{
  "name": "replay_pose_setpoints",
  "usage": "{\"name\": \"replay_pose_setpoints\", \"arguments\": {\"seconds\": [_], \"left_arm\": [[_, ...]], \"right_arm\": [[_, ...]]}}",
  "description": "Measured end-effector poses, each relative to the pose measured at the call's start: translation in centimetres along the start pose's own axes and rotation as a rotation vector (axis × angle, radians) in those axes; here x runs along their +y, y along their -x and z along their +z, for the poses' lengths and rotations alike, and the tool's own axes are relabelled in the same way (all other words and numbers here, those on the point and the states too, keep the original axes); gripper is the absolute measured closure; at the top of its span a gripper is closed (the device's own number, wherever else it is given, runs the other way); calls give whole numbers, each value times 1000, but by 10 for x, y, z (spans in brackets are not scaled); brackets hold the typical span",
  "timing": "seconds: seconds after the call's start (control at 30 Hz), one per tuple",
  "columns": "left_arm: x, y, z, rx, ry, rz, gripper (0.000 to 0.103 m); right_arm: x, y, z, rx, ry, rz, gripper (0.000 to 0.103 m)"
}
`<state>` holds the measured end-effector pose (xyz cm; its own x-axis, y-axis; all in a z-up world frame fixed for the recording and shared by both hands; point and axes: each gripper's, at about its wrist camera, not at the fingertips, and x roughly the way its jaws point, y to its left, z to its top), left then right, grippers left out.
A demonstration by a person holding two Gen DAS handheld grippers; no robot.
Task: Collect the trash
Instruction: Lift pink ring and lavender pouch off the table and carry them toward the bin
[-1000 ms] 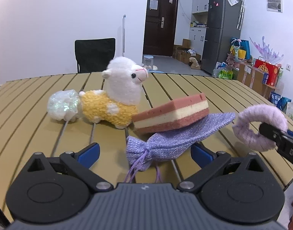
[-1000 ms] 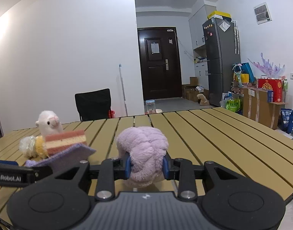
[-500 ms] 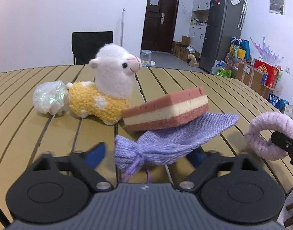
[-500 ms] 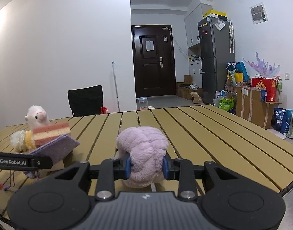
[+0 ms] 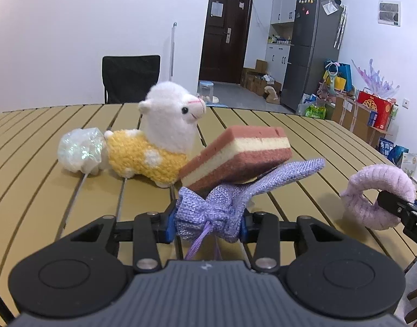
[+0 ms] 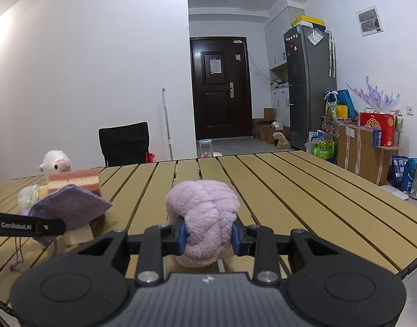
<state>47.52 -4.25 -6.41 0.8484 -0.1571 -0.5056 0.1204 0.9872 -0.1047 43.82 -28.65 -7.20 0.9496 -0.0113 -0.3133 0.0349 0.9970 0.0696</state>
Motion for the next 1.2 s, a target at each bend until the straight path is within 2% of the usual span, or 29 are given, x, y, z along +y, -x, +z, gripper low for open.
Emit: {"name": "replay_pose_setpoints", "arguments": {"seconds": [0.33, 0.57, 0.8, 1.2], "left_arm": [[0, 24, -1, -41, -13, 19, 62], [-3, 58, -5, -101, -25, 26, 62], [-2, 77, -17, -93, -31, 54, 62], [16, 109, -28, -124, 1, 98, 62]], "right_arm": [[5, 7, 0, -15, -2, 18, 73], [3, 24, 4, -49, -21, 39, 73], [9, 41, 1, -58, -23, 60, 73], [19, 68, -2, -80, -10, 87, 73]]}}
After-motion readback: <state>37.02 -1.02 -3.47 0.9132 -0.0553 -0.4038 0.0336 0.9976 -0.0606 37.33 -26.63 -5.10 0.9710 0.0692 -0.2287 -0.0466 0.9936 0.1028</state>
